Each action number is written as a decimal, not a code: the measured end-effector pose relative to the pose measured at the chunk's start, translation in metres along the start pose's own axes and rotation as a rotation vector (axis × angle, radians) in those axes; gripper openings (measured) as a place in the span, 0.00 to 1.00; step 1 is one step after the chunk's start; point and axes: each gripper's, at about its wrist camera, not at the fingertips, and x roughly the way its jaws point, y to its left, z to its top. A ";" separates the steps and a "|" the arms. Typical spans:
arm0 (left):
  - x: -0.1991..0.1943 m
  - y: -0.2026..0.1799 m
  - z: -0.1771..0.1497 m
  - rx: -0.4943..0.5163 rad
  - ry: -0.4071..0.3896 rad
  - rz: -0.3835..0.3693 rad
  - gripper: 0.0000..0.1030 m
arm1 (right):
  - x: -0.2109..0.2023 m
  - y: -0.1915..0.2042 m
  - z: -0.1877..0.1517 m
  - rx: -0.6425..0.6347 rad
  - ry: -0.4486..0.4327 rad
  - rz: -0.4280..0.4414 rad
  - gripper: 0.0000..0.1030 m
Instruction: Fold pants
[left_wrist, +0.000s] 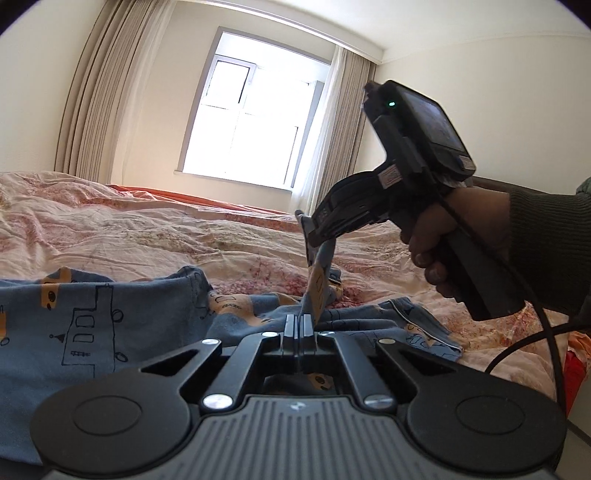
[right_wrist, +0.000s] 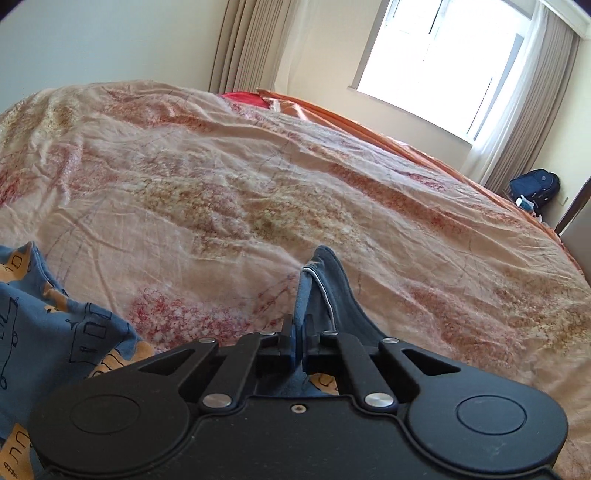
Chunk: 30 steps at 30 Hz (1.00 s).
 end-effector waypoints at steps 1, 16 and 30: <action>-0.003 -0.001 0.001 0.015 0.001 -0.007 0.00 | -0.010 -0.006 -0.003 0.022 -0.023 -0.007 0.02; -0.012 -0.003 -0.004 0.046 0.118 -0.082 0.00 | -0.107 -0.068 -0.165 0.522 -0.161 -0.032 0.01; -0.004 0.013 -0.006 -0.031 0.160 -0.108 0.00 | -0.095 -0.086 -0.213 0.828 -0.216 0.052 0.40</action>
